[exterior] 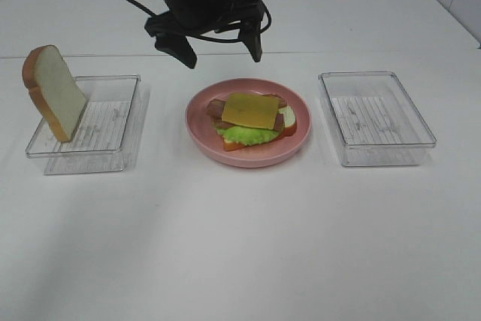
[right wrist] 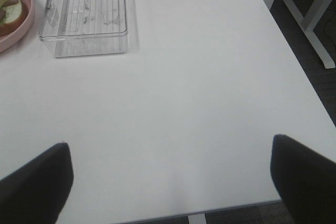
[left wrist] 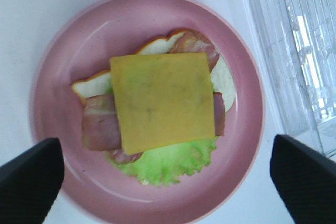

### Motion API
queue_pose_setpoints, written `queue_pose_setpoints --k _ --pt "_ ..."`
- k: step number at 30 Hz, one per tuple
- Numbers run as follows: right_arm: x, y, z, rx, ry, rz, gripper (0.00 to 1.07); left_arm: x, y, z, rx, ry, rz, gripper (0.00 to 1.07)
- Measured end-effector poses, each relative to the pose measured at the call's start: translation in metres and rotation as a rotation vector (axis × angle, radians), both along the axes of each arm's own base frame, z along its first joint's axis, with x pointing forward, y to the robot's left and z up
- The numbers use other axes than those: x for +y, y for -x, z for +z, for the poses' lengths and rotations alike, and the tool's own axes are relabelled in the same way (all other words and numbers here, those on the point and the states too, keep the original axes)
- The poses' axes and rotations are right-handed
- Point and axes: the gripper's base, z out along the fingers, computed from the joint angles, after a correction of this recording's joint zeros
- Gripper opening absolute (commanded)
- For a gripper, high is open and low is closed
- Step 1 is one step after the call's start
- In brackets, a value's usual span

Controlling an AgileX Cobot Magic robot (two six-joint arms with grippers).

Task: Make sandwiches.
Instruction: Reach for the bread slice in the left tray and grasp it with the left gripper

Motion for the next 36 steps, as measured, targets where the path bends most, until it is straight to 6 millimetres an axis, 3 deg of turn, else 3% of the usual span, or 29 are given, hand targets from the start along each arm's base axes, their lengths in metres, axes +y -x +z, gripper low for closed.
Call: queue_pose_setpoints --k 1,4,6,9,11,17,18,22,29,36 --pt "0.0 0.0 0.0 0.0 0.0 0.0 0.99 0.007 0.004 0.011 -0.015 -0.065 -0.013 1.02" --pt "0.0 0.0 0.0 0.0 0.0 0.0 0.99 0.012 0.005 0.016 -0.024 -0.103 -0.015 1.02" --pt "0.0 0.0 0.0 0.0 0.0 0.0 0.99 0.033 0.002 0.034 -0.071 -0.167 0.011 1.02" --pt "0.0 0.0 0.0 0.0 0.0 0.0 0.99 0.04 0.001 0.039 -0.077 -0.165 0.023 1.02" --pt "0.0 0.0 0.0 0.0 0.0 0.0 0.99 0.066 -0.001 0.066 -0.118 -0.136 0.061 1.02" --pt "0.0 0.0 0.0 0.0 0.0 0.0 0.99 0.096 0.003 0.101 -0.178 -0.113 0.118 1.02" --pt "0.0 0.0 0.0 0.0 0.0 0.0 0.99 0.109 0.005 0.109 -0.187 -0.111 0.142 1.02" --pt "0.0 0.0 0.0 0.0 0.0 0.0 0.99 0.128 0.009 0.112 -0.176 -0.125 0.164 1.02" --pt "0.0 0.0 0.0 0.0 0.0 0.0 0.99 0.181 0.017 0.082 -0.038 -0.189 0.227 1.02" --pt "0.0 0.0 0.0 0.0 0.0 0.0 0.99 0.199 0.019 0.061 0.032 -0.222 0.242 1.02"
